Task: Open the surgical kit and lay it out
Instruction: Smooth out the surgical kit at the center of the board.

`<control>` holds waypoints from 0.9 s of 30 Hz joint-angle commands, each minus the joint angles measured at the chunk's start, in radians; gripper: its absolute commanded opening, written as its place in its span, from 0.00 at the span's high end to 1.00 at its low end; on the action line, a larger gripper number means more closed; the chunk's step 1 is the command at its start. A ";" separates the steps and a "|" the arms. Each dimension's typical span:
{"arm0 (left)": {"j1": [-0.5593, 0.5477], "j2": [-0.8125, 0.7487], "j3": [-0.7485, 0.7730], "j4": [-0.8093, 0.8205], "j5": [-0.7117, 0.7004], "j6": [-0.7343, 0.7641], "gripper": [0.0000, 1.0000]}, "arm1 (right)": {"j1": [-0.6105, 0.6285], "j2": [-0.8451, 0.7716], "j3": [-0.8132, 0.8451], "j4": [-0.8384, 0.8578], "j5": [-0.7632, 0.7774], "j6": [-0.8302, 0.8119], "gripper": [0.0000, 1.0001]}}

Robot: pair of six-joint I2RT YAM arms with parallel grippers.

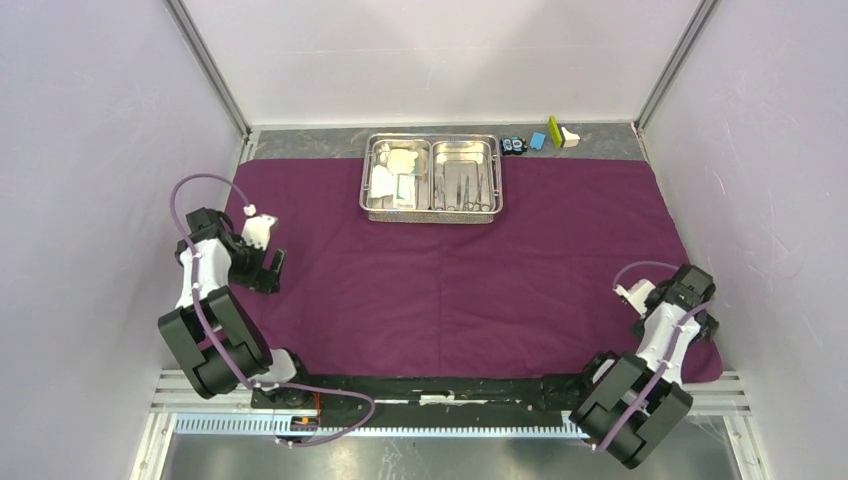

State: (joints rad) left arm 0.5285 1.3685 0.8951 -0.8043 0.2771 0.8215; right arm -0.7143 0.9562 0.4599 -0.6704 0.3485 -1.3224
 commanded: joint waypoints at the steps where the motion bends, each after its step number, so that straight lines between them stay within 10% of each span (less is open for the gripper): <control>1: -0.002 -0.013 -0.027 0.038 -0.057 0.026 0.00 | -0.106 -0.027 -0.007 0.080 0.102 -0.105 0.15; 10: 0.001 0.018 -0.088 0.147 -0.269 0.055 0.00 | -0.369 -0.077 -0.017 0.127 0.058 -0.245 0.14; 17: -0.001 0.033 0.054 0.092 -0.144 -0.035 0.00 | -0.409 -0.069 0.154 -0.038 -0.199 -0.201 0.14; 21: -0.031 0.100 0.228 0.020 0.077 -0.187 0.00 | -0.266 0.038 0.377 -0.221 -0.461 -0.013 0.14; 27: -0.219 0.265 0.396 0.164 0.060 -0.412 0.00 | 0.155 0.124 0.418 0.025 -0.448 0.368 0.13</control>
State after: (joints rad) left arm 0.4133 1.5352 1.2068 -0.7399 0.2729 0.6273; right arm -0.7475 1.0222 0.8547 -0.7341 -0.0074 -1.2343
